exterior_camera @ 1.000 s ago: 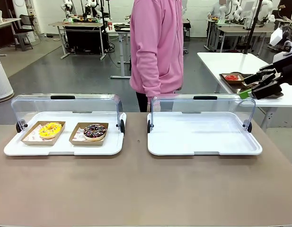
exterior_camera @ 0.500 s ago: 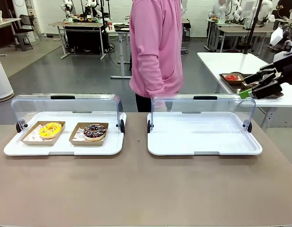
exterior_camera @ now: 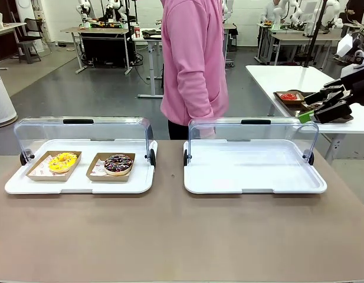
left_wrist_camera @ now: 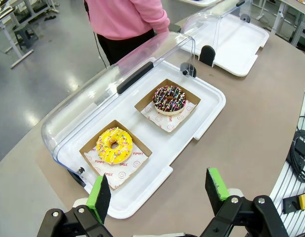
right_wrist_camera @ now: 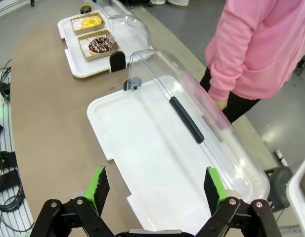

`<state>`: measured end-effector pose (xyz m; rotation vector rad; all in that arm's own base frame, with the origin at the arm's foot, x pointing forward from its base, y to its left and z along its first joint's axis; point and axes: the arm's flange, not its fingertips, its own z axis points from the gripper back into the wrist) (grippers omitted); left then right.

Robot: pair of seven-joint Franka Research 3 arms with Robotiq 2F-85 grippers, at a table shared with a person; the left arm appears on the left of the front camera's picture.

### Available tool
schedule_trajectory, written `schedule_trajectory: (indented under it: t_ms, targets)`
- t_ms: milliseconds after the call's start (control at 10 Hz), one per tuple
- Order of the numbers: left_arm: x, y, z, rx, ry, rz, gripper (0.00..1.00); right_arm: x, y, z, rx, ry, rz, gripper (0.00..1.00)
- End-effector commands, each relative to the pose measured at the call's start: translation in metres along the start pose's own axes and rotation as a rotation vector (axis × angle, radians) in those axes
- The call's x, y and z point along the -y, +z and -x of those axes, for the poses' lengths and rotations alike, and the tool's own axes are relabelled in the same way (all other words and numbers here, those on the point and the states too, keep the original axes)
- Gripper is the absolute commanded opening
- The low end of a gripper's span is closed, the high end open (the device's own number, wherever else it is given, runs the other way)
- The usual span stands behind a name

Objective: Provide the desired donut to the person.
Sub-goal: Place the picked Paper togo box onto the Handle tray extended by the person.

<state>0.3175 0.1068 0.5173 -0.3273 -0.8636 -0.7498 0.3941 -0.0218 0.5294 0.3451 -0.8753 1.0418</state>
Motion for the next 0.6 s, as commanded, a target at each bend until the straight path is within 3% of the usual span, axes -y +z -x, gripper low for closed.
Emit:
schedule_trajectory:
  t_ms: [0, 500]
  targets:
    - [0.0005, 0.0003, -0.0006, 0.007, 0.018, 0.006, 1.0, -0.0002, 0.0005, 0.0, -0.001, 0.0, 0.005, 1.0]
    - [0.0005, 0.0003, -0.0006, 0.007, 0.018, 0.006, 1.0, -0.0002, 0.0005, 0.0, -0.001, 0.0, 0.005, 1.0]
